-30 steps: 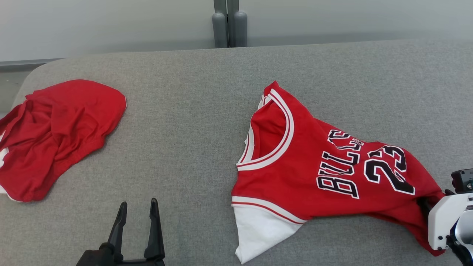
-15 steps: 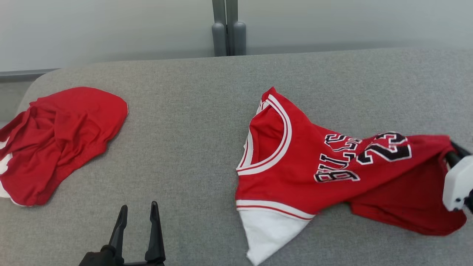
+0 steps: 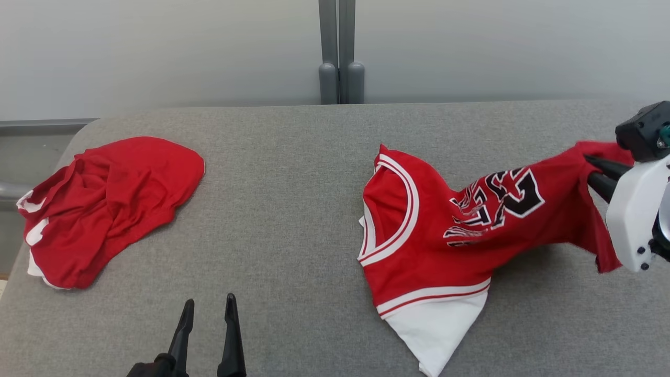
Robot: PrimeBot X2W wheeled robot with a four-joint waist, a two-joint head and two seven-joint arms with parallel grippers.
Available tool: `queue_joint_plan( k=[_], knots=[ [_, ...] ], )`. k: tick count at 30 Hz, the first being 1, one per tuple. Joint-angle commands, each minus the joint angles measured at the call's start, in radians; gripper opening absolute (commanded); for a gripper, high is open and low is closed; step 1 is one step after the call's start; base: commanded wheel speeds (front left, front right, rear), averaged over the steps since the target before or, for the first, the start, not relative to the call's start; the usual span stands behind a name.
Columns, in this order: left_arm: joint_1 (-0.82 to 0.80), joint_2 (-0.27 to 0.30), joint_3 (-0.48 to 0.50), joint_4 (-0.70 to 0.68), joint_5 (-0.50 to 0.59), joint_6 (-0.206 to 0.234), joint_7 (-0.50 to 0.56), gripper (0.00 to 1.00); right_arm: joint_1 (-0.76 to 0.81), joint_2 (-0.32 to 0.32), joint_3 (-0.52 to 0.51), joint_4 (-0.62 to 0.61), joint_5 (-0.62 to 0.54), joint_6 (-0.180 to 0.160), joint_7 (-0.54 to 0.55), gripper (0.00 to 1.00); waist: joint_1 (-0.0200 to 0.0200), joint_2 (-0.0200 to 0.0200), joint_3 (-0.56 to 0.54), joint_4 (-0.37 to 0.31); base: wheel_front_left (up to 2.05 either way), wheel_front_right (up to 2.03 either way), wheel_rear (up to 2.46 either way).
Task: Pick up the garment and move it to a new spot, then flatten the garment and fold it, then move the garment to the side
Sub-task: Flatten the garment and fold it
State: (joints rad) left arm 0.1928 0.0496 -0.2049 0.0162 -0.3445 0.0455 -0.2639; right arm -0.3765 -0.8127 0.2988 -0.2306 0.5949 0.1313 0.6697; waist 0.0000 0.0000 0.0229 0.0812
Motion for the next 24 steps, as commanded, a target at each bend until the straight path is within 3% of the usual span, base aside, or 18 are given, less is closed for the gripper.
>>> queue_joint_plan(
  k=[1,5,8,13,18,19,20,21,24],
  knots=[
    [0.013,0.002,-0.006,-0.001,-0.007,0.006,-0.001,1.00,0.024,-0.023,0.019,0.006,0.033,-0.001,0.027,0.00,0.0000,0.0000,-0.004,0.007,0.00,0.00,0.00],
    [0.023,0.002,-0.010,-0.005,-0.021,0.015,-0.001,1.00,0.125,-0.093,0.043,0.031,0.088,-0.001,0.089,0.00,0.0000,0.0000,0.007,0.003,0.00,0.00,0.00],
    [0.028,0.002,-0.004,-0.008,-0.021,0.018,-0.001,1.00,0.242,-0.106,0.048,0.044,0.135,-0.001,0.113,0.00,0.0000,0.0000,0.016,-0.008,0.00,0.00,0.00],
    [0.022,0.002,0.015,-0.005,-0.009,0.009,-0.001,1.00,0.419,-0.059,0.059,0.033,0.186,-0.001,0.100,0.00,0.0000,0.0000,0.033,-0.044,0.00,0.00,0.00],
    [-0.004,0.002,0.022,0.003,0.010,-0.004,-0.001,1.00,0.464,0.011,0.108,0.062,0.140,-0.001,0.054,0.00,0.0000,0.0000,0.046,-0.089,0.00,0.00,0.00],
    [-0.008,0.002,0.022,0.006,0.015,-0.006,-0.001,1.00,0.460,0.029,0.121,0.075,0.124,-0.001,0.036,0.11,0.0000,0.0000,0.046,-0.098,0.00,0.00,0.00],
    [-0.012,0.002,0.023,0.007,0.014,-0.007,-0.001,1.00,0.450,0.048,0.125,0.088,0.105,-0.001,0.011,0.86,0.0000,0.0000,0.046,-0.105,0.00,0.00,0.00],
    [-0.016,0.002,0.023,0.007,0.014,-0.007,-0.001,1.00,0.446,0.059,0.128,0.099,0.094,-0.001,-0.003,1.00,0.0000,0.0000,0.046,-0.110,0.00,0.00,0.00],
    [-0.019,0.002,0.025,0.009,0.015,-0.010,-0.001,1.00,0.432,0.082,0.114,0.111,0.077,-0.001,-0.050,1.00,0.0000,0.0000,0.042,-0.122,0.00,0.00,0.00]
  ],
)
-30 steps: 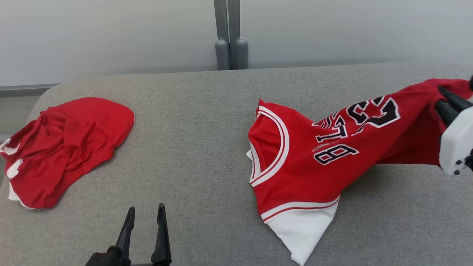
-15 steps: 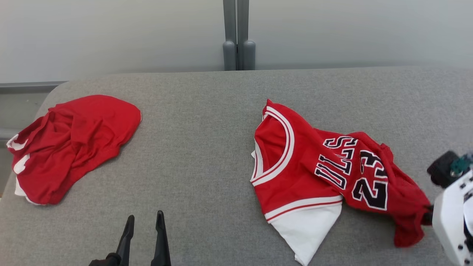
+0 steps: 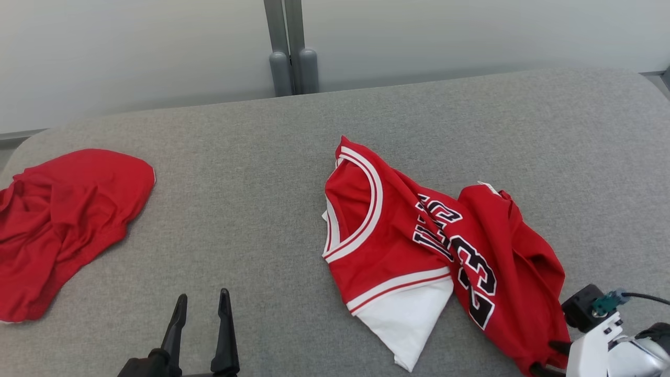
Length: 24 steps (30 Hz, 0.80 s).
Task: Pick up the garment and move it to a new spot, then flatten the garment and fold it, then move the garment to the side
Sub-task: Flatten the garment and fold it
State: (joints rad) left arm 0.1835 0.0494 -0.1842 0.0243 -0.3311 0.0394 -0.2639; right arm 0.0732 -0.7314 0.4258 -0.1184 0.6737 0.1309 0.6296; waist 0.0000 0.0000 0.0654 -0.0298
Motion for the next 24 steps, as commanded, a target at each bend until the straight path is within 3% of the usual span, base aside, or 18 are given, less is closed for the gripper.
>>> queue_joint_plan(
  k=[1,6,9,11,20,24],
  knots=[
    [-0.009,0.002,0.005,0.001,0.003,-0.004,-0.001,1.00,-0.016,0.006,-0.028,-0.005,0.003,0.000,-0.021,1.00,0.0000,0.0000,-0.002,-0.012,0.00,0.00,0.00],
    [0.007,0.002,0.010,-0.008,0.003,0.000,-0.001,1.00,-0.005,0.017,-0.177,-0.082,0.006,0.000,-0.046,1.00,0.0000,0.0000,-0.002,-0.019,0.00,0.00,0.00],
    [0.000,0.002,0.005,-0.007,0.010,-0.007,0.000,1.00,-0.067,0.050,-0.255,-0.084,-0.029,0.000,-0.030,1.00,0.0000,0.0000,0.024,-0.021,0.00,0.00,0.00],
    [-0.026,0.002,-0.001,-0.005,0.016,-0.015,0.000,1.00,-0.126,0.106,-0.278,-0.056,-0.041,0.000,-0.010,1.00,0.0000,0.0000,0.047,-0.013,0.00,0.00,0.00],
    [-0.127,0.002,-0.044,0.008,0.027,-0.032,-0.001,1.00,-0.461,0.328,-0.353,0.302,-0.244,0.000,0.008,1.00,0.0000,0.0000,0.179,0.079,0.00,0.00,0.00],
    [-0.148,0.002,-0.052,0.015,0.026,-0.029,-0.001,1.00,-0.544,0.386,-0.376,0.447,-0.300,0.000,-0.027,1.00,0.0000,0.0000,0.209,0.113,0.00,0.00,0.00]
  ],
)
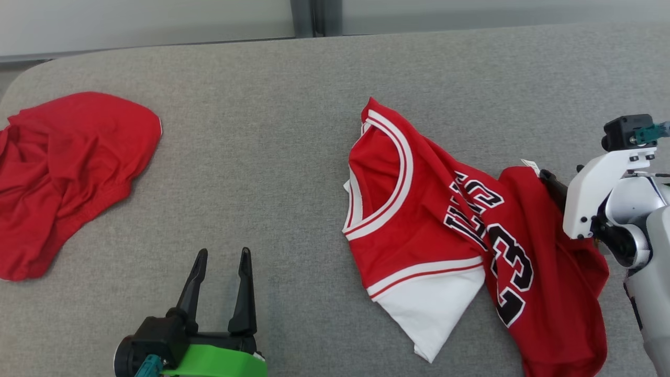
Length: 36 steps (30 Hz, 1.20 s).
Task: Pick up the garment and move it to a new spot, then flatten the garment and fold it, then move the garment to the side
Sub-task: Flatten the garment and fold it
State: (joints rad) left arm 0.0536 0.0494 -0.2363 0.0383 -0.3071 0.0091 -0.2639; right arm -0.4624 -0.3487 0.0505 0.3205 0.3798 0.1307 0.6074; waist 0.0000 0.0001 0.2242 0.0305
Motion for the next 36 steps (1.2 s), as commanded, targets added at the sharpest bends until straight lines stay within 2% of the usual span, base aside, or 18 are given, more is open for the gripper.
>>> queue_joint_plan(
  k=[1,6,13,14,15,16,17,20,24,31,36],
  knots=[
    [-0.019,0.002,0.001,0.002,0.002,0.003,-0.001,1.00,-0.019,0.013,-0.001,0.036,-0.012,0.000,-0.009,1.00,0.0000,-0.0001,0.052,0.057,0.00,0.00,0.00],
    [-0.017,0.002,0.013,-0.001,-0.006,0.012,-0.001,1.00,-0.053,0.021,0.009,0.136,-0.024,0.000,-0.023,1.00,0.0000,-0.0001,0.047,0.064,0.00,0.00,0.00],
    [-0.004,0.002,0.021,-0.004,-0.014,0.014,-0.001,1.00,-0.028,-0.005,0.049,0.124,-0.006,0.000,-0.008,1.00,0.0000,-0.0001,0.025,0.024,0.00,0.00,0.00],
    [-0.008,0.002,0.019,-0.004,-0.016,0.014,-0.001,1.00,-0.023,-0.011,0.054,0.119,0.000,0.000,0.001,0.94,0.0000,-0.0001,0.025,0.021,0.00,0.00,0.00],
    [-0.016,0.002,0.017,-0.004,-0.016,0.014,-0.001,1.00,-0.018,-0.017,0.062,0.112,0.005,0.000,0.011,0.47,0.0000,-0.0001,0.028,0.019,0.00,0.00,0.00],
    [-0.024,0.002,0.015,-0.004,-0.017,0.014,-0.001,1.00,-0.016,-0.021,0.065,0.106,0.012,0.000,0.018,0.27,0.0000,-0.0001,0.031,0.017,0.00,0.00,0.00],
    [-0.032,0.002,0.012,-0.004,-0.017,0.014,-0.001,1.00,-0.014,-0.022,0.066,0.102,0.019,0.000,0.027,0.02,0.0000,-0.0001,0.036,0.017,0.00,0.00,0.00],
    [-0.043,0.002,0.004,0.000,-0.019,0.012,-0.001,1.00,-0.020,-0.023,0.074,0.096,0.036,0.000,0.030,0.00,0.0000,-0.0001,0.045,0.022,0.00,0.00,0.00],
    [-0.051,0.002,0.001,0.006,-0.027,0.016,0.000,1.00,-0.067,-0.032,0.058,0.084,0.039,0.000,-0.018,0.00,0.0000,-0.0001,0.041,0.038,0.00,0.00,0.00],
    [-0.012,0.002,0.010,0.015,-0.043,0.029,0.000,1.00,-0.213,-0.029,0.014,0.059,0.009,0.000,-0.110,0.00,0.0000,-0.0001,-0.012,0.053,0.00,0.00,0.00],
    [0.010,0.002,0.005,0.006,-0.053,0.040,-0.001,1.00,-0.260,-0.039,-0.043,0.058,0.026,0.000,-0.121,0.00,0.0000,-0.0001,-0.048,0.052,0.00,0.00,0.00]
  ],
)
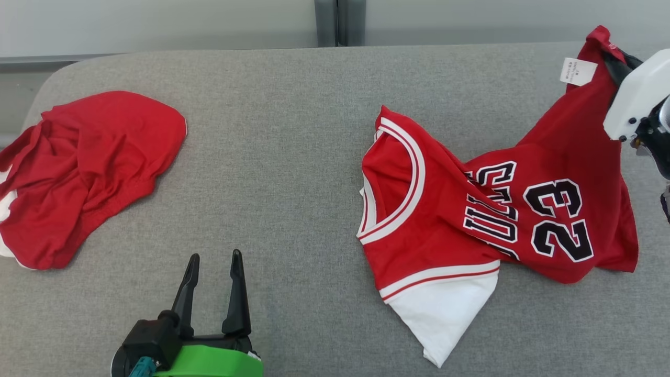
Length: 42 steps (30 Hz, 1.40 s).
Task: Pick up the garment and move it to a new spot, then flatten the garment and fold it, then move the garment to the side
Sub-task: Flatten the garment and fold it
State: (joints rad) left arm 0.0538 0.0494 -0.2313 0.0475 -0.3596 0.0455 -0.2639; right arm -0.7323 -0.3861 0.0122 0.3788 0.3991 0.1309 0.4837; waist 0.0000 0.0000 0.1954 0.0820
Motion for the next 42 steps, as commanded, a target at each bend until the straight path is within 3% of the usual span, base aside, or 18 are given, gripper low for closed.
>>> queue_joint_plan(
  k=[1,9,14,26,31,32,33,34,35,36,37,42],
  knots=[
    [0.015,0.002,-0.001,-0.006,-0.006,0.007,-0.001,1.00,0.022,-0.005,-0.024,-0.003,0.014,0.000,0.008,0.00,0.0000,0.0000,-0.027,-0.001,0.00,0.00,0.00],
    [0.030,0.002,-0.003,-0.015,-0.001,0.006,0.000,1.00,0.195,-0.059,-0.223,0.074,-0.054,0.000,-0.002,0.00,0.0000,0.0000,-0.038,-0.018,0.00,0.00,0.00],
    [0.035,0.002,0.006,-0.016,0.000,0.010,-0.001,1.00,0.319,-0.009,-0.339,0.073,-0.033,0.000,-0.046,0.00,0.0000,0.0000,-0.042,-0.012,0.00,0.00,0.00],
    [0.088,0.002,0.041,-0.022,0.013,0.010,0.000,1.00,0.727,0.169,-0.358,-0.225,0.076,0.000,-0.119,0.00,0.0000,0.0000,-0.079,-0.067,0.00,0.00,0.00],
    [0.085,0.002,0.047,-0.017,0.034,-0.010,-0.001,1.00,0.758,0.185,-0.331,-0.192,0.048,0.000,-0.154,0.00,0.0000,0.0000,-0.071,-0.102,0.00,0.00,0.00],
    [0.082,0.002,0.049,-0.015,0.037,-0.013,-0.001,1.00,0.753,0.182,-0.322,-0.171,0.043,0.000,-0.165,0.26,0.0000,0.0000,-0.071,-0.104,0.00,0.00,0.00],
    [0.079,0.002,0.050,-0.013,0.039,-0.015,-0.001,1.00,0.749,0.179,-0.315,-0.153,0.043,0.000,-0.174,0.41,0.0000,0.0000,-0.071,-0.105,0.00,0.00,0.00],
    [0.076,0.002,0.052,-0.011,0.042,-0.018,-0.001,1.00,0.747,0.180,-0.312,-0.131,0.047,0.000,-0.186,0.49,0.0000,0.0000,-0.071,-0.105,0.00,0.00,0.00],
    [0.075,0.002,0.052,-0.009,0.045,-0.018,-0.001,1.00,0.749,0.181,-0.310,-0.114,0.050,0.000,-0.197,0.71,0.0000,0.0000,-0.073,-0.104,0.00,0.00,0.00],
    [0.076,0.002,0.055,-0.009,0.045,-0.017,-0.001,1.00,0.761,0.179,-0.304,-0.098,0.054,0.000,-0.206,0.80,0.0000,0.0000,-0.078,-0.103,0.00,0.00,0.00],
    [0.079,0.002,0.057,-0.011,0.045,-0.015,-0.001,1.00,0.771,0.174,-0.304,-0.087,0.054,0.000,-0.216,1.00,0.0000,0.0000,-0.080,-0.103,0.00,0.00,0.00],
    [0.116,0.002,0.055,-0.015,0.035,-0.006,-0.001,1.00,0.814,0.144,-0.342,-0.039,0.005,0.000,-0.278,1.00,0.0000,0.0000,-0.097,-0.112,0.00,0.00,0.00]
  ],
)
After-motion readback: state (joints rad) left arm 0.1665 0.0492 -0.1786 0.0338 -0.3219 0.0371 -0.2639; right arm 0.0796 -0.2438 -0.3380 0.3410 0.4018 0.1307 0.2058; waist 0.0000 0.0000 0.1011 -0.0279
